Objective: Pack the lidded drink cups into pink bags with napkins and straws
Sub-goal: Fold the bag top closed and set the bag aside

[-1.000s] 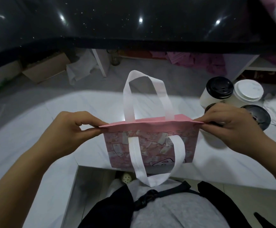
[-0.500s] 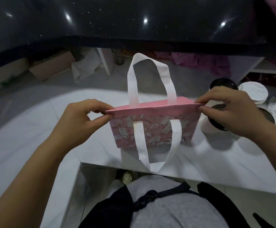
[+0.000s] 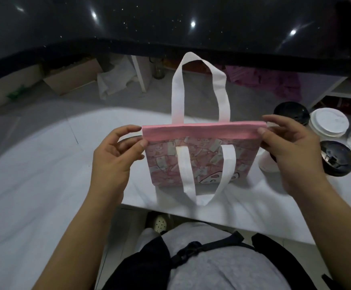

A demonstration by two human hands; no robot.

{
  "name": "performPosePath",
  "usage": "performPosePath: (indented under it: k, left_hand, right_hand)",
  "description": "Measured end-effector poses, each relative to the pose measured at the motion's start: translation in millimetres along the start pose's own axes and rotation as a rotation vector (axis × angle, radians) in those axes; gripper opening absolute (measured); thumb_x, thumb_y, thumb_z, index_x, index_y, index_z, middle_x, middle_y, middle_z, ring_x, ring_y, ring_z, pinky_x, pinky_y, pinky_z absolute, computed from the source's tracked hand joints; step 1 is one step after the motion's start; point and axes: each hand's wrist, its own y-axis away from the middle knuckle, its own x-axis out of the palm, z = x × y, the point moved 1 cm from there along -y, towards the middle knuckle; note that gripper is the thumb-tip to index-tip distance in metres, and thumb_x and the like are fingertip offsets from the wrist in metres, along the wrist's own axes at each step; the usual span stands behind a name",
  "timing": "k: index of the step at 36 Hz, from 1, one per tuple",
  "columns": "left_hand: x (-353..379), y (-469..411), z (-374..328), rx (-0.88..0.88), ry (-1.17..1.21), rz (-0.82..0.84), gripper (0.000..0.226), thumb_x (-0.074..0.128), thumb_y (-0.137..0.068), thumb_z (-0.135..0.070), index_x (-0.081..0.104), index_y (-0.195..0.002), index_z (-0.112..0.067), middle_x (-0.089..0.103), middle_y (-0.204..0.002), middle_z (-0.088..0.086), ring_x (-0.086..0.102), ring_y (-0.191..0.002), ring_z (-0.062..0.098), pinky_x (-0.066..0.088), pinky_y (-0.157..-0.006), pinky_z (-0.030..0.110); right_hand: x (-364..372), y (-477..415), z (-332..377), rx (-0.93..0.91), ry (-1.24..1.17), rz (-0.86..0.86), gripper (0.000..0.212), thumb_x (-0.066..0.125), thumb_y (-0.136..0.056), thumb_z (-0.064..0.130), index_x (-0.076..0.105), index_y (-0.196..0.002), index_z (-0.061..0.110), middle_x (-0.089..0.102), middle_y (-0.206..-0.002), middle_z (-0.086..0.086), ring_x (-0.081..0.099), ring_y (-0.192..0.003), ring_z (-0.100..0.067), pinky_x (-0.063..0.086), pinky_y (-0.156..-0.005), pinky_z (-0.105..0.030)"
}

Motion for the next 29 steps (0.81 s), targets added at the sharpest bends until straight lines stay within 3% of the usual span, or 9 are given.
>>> performPosePath:
  k: [3,7,11,14,21,29]
  left_hand:
    - [5,1,-4,0.027,0.021,-0.005,0.021,0.066,-0.092,-0.014,0.065,-0.111,-0.023,0.077,-0.095,-0.010,0.072,-0.092,0.012,0.059,-0.071,0.022]
    - [7,1,-6,0.060,0.042,-0.008,0.033,0.063,-0.094,-0.009,0.058,-0.121,-0.028,0.077,-0.098,-0.008,0.072,-0.096,0.014,0.058,-0.073,0.022]
    - [7,1,-7,0.084,0.027,0.022,0.031,0.058,-0.097,-0.004,0.060,-0.117,-0.028,0.076,-0.097,-0.008,0.070,-0.091,0.014,0.055,-0.069,0.020]
    - [4,2,-8,0.110,0.047,0.029,0.030,0.056,-0.096,0.001,0.063,-0.109,-0.025,0.076,-0.092,-0.007,0.068,-0.083,0.012,0.054,-0.068,0.020]
    - [4,1,-5,0.131,0.108,0.058,0.028,0.057,-0.095,0.004,0.066,-0.106,-0.020,0.074,-0.100,0.003,0.070,-0.098,0.025,0.059,-0.083,0.033]
    - [9,-2,2,0.106,0.015,0.144,0.028,0.055,-0.097,0.002,0.067,-0.111,-0.020,0.074,-0.106,-0.001,0.068,-0.105,0.022,0.058,-0.086,0.028]
  right_hand:
    - [2,2,-3,-0.001,-0.046,0.062,0.027,0.064,-0.092,0.000,0.072,-0.110,0.019,0.066,-0.087,0.002,0.061,-0.087,-0.015,0.056,-0.078,-0.026]
    - [1,2,-4,-0.050,-0.064,0.113,0.029,0.063,-0.091,-0.003,0.074,-0.106,0.019,0.070,-0.092,0.002,0.061,-0.089,-0.013,0.053,-0.083,-0.027]
    - [0,2,0,-0.027,-0.148,0.179,0.027,0.062,-0.089,-0.003,0.074,-0.103,0.017,0.069,-0.086,0.002,0.061,-0.084,-0.013,0.053,-0.076,-0.022]
    - [-1,1,5,0.008,-0.262,0.210,0.023,0.067,-0.077,0.005,0.078,-0.090,0.021,0.071,-0.083,0.003,0.062,-0.079,-0.012,0.052,-0.072,-0.021]
    - [-6,-5,9,0.066,-0.397,0.246,0.023,0.076,-0.060,0.019,0.079,-0.083,0.021,0.071,-0.078,0.005,0.062,-0.074,-0.009,0.050,-0.066,-0.020]
    - [-10,-4,-2,0.028,-0.328,0.228,0.019,0.073,-0.071,0.015,0.077,-0.088,0.022,0.070,-0.086,0.004,0.060,-0.084,-0.012,0.050,-0.075,-0.022]
